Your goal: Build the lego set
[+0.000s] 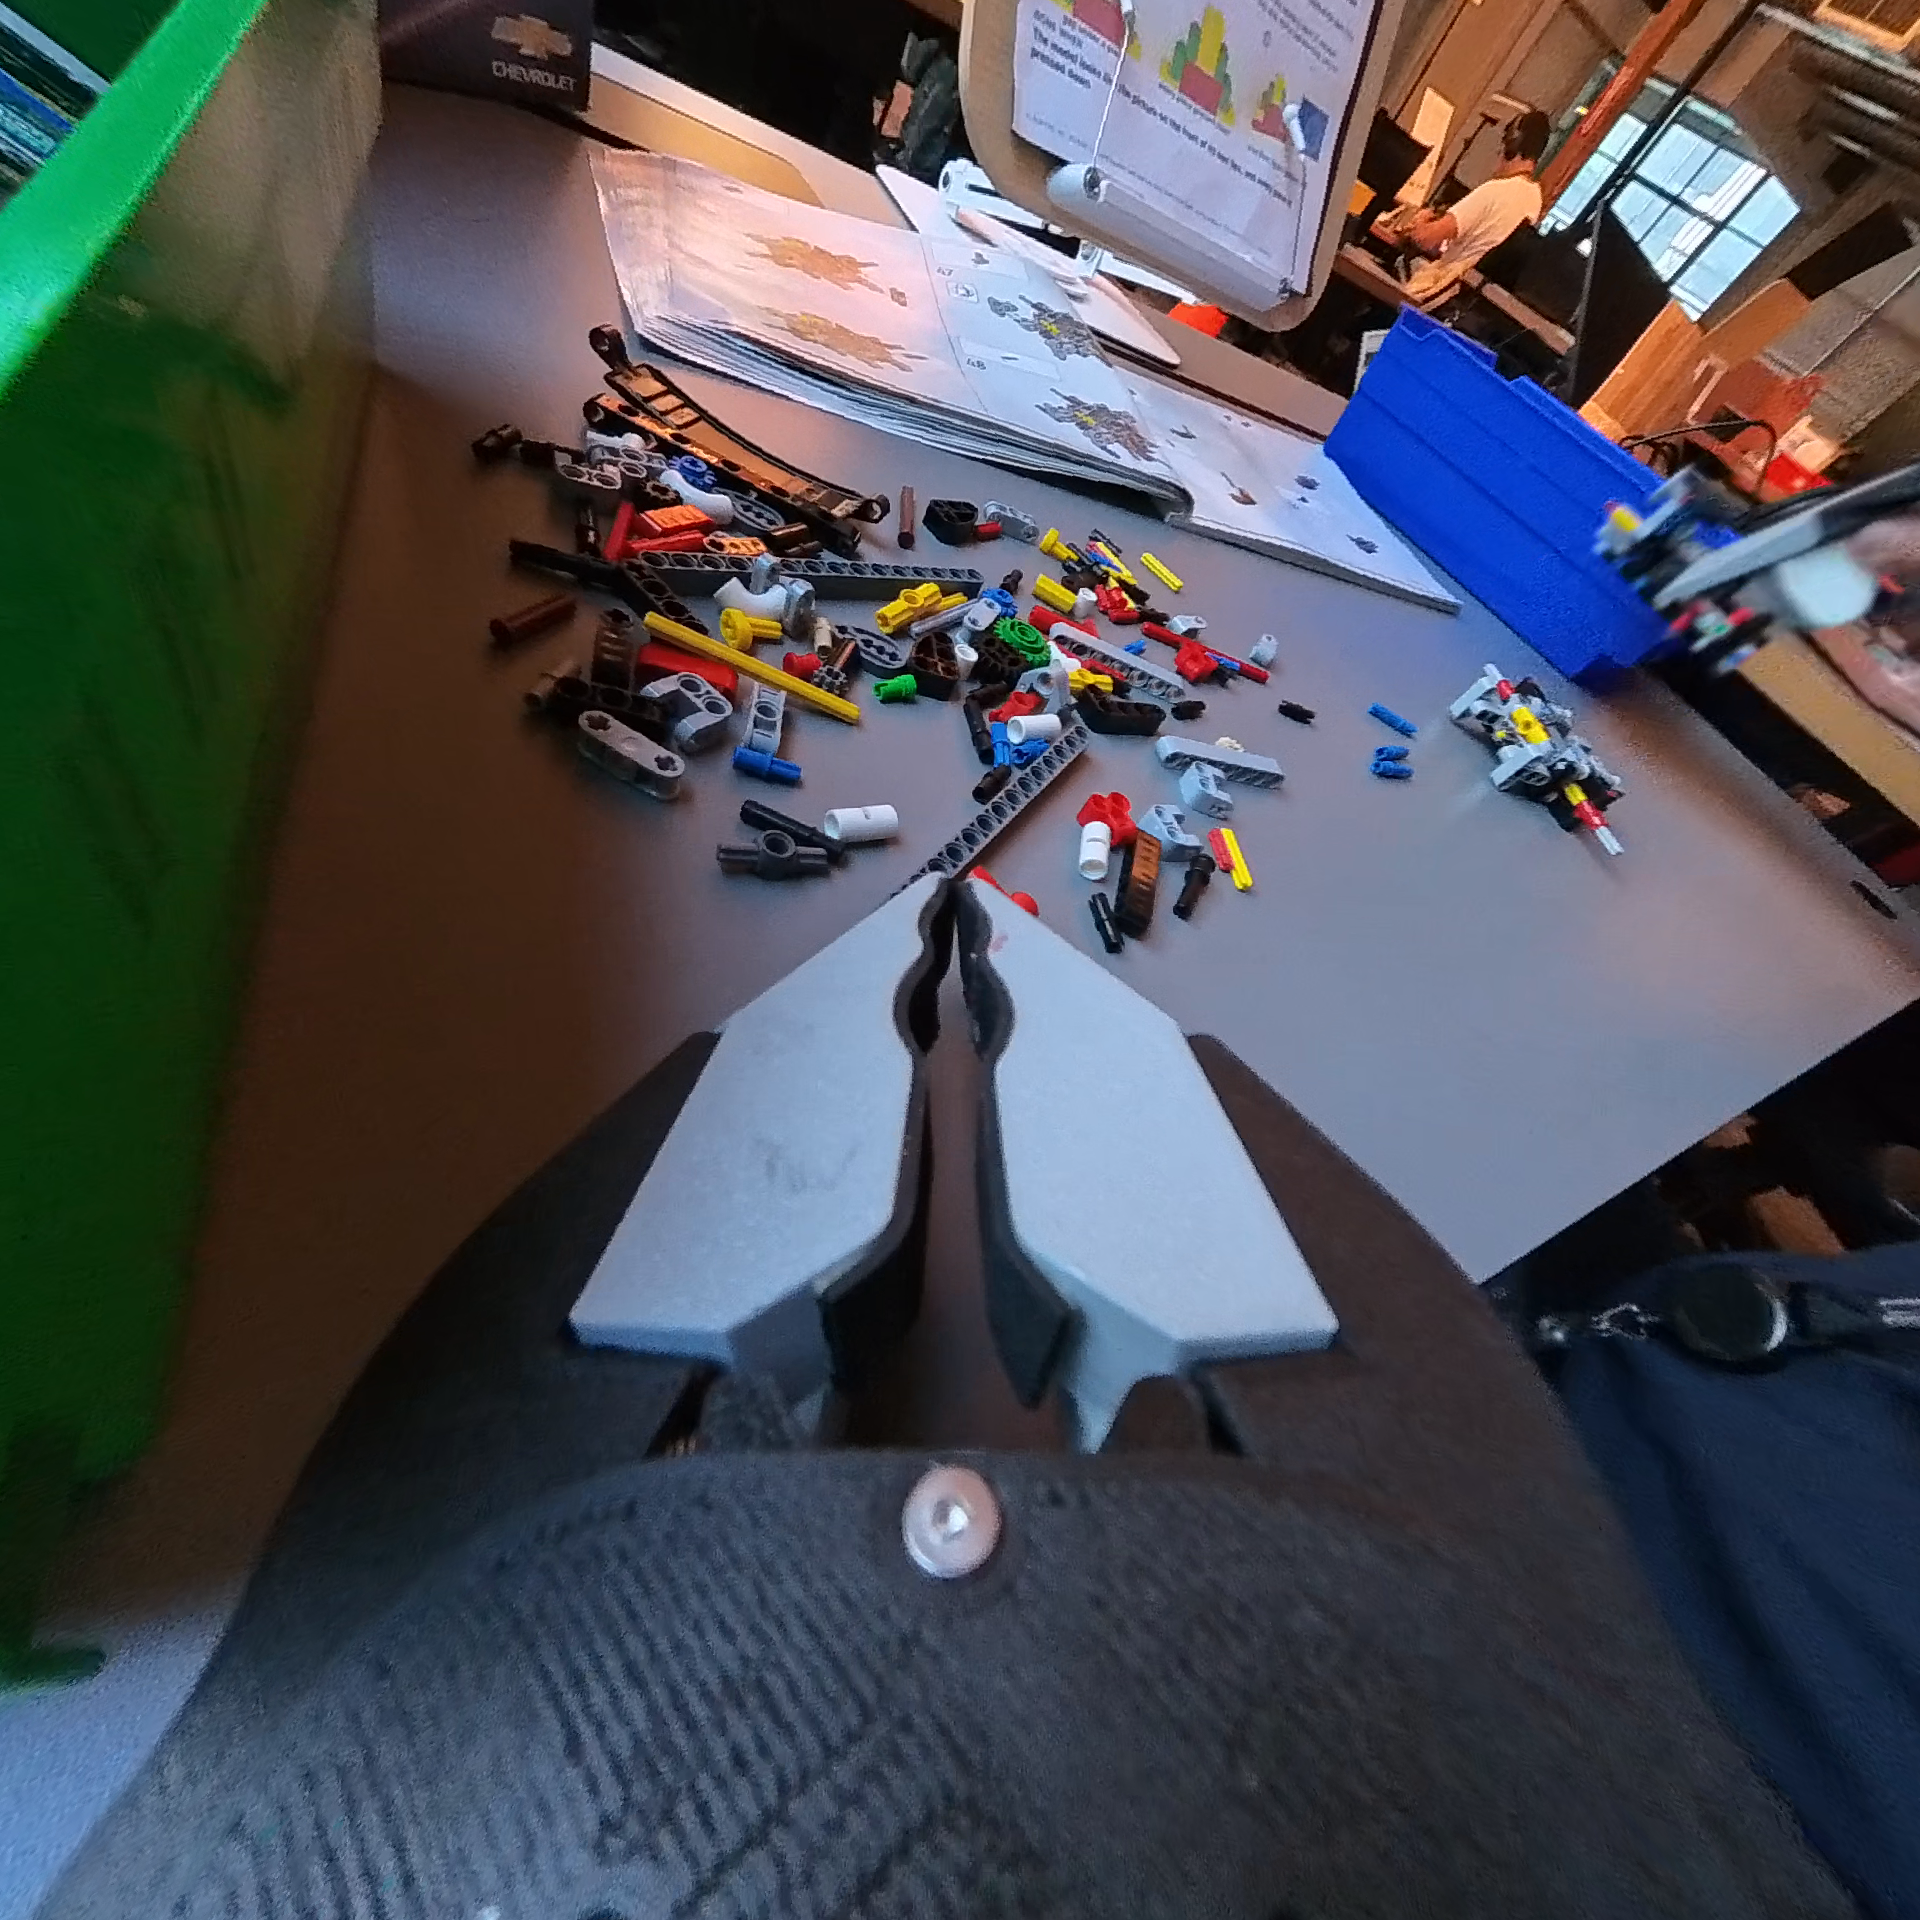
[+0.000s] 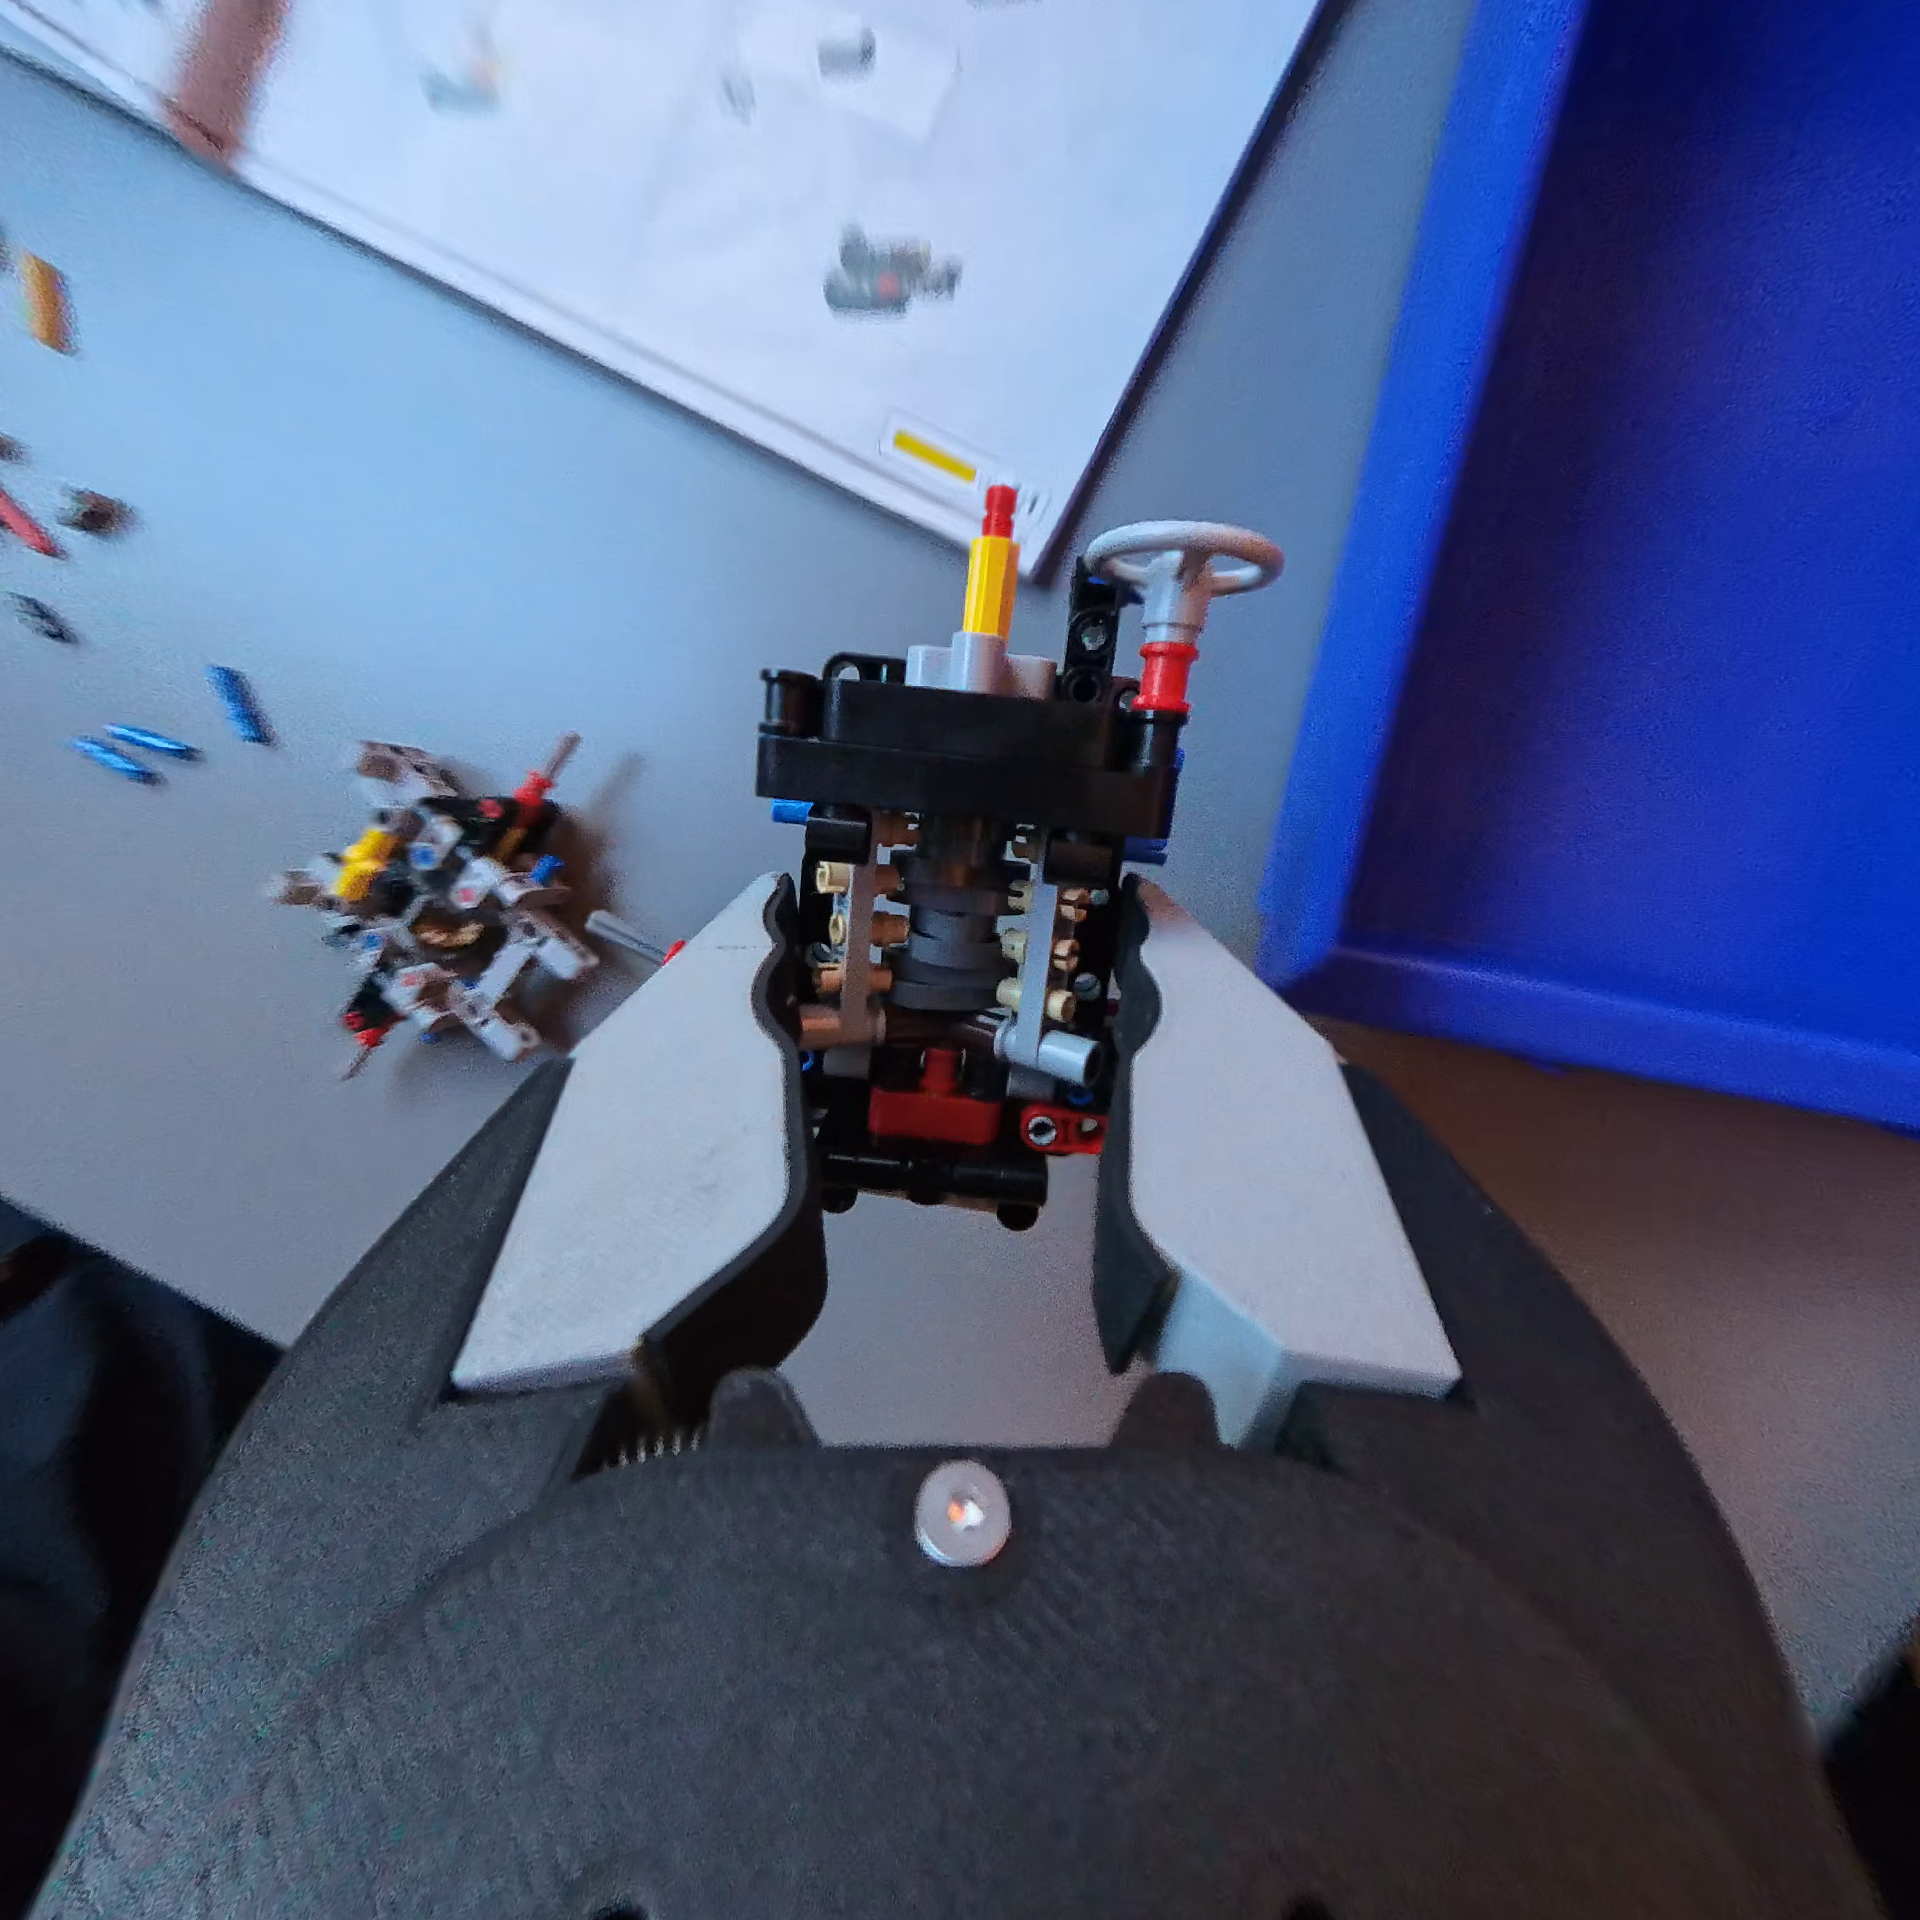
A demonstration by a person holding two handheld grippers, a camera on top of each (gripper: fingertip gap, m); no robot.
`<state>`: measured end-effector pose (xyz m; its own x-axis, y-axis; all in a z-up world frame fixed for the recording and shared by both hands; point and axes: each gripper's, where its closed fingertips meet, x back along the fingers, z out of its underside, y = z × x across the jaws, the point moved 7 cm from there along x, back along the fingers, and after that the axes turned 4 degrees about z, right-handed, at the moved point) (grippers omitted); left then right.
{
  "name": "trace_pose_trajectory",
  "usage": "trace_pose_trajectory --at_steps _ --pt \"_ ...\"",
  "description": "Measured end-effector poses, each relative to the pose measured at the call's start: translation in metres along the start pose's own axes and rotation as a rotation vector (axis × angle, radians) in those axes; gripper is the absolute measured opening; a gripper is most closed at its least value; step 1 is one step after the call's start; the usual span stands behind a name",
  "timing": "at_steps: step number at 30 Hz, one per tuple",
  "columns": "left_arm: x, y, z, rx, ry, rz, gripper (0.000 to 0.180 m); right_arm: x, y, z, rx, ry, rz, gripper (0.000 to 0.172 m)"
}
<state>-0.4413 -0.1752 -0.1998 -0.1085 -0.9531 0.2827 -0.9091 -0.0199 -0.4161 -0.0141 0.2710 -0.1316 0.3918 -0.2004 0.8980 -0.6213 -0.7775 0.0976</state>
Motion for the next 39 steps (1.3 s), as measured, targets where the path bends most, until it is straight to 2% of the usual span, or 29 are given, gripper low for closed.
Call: trace_pose_trajectory --at_steps 4,7,10,16,18,20,22,25,27,30,32,34,39 --pt "0.000 0.000 0.000 0.003 -0.004 0.012 0.000 0.086 -0.013 -0.021 0.007 -0.098 0.049 0.058" --pt "0.000 0.000 0.000 0.002 -0.001 0.008 0.000 0.109 -0.012 -0.021 0.039 -0.112 0.072 0.058" --pt "0.000 0.000 0.000 -0.002 0.004 -0.002 0.000 0.076 -0.004 0.000 0.068 -0.070 0.075 0.058" --pt "-0.001 0.000 0.001 -0.018 0.014 -0.027 0.000 -0.031 0.003 0.044 0.031 0.047 -0.002 0.058" --pt "-0.001 0.000 0.001 -0.025 0.015 -0.031 0.000 -0.044 0.001 0.048 0.041 0.064 0.008 0.057" --pt "-0.001 0.000 0.001 -0.027 0.013 -0.041 0.000 -0.028 0.005 0.041 0.051 -0.007 -0.029 0.054" --pt "0.000 -0.001 0.001 -0.037 0.008 -0.052 0.000 0.009 0.007 0.030 0.064 -0.127 -0.064 0.055" --pt "-0.001 -0.001 0.001 -0.047 0.009 -0.062 0.000 0.066 -0.008 0.026 0.106 -0.281 0.033 0.054" --pt "-0.001 -0.001 0.001 -0.048 0.007 -0.063 0.000 0.086 -0.027 0.035 0.102 -0.344 0.104 0.052" --pt "0.000 -0.001 0.001 -0.053 0.002 -0.073 0.000 0.080 -0.052 0.061 0.033 -0.383 0.077 0.051" --pt "0.000 -0.002 0.002 -0.070 0.004 -0.084 0.000 0.061 -0.062 0.079 0.008 -0.407 0.035 0.049" --pt "-0.001 -0.003 0.002 -0.085 0.007 -0.095 0.000 0.040 -0.073 0.097 0.007 -0.434 0.069 0.046" --pt "-0.001 -0.004 0.002 -0.121 0.010 -0.138 0.000 0.011 -0.065 0.119 0.066 -0.593 0.053 0.042"
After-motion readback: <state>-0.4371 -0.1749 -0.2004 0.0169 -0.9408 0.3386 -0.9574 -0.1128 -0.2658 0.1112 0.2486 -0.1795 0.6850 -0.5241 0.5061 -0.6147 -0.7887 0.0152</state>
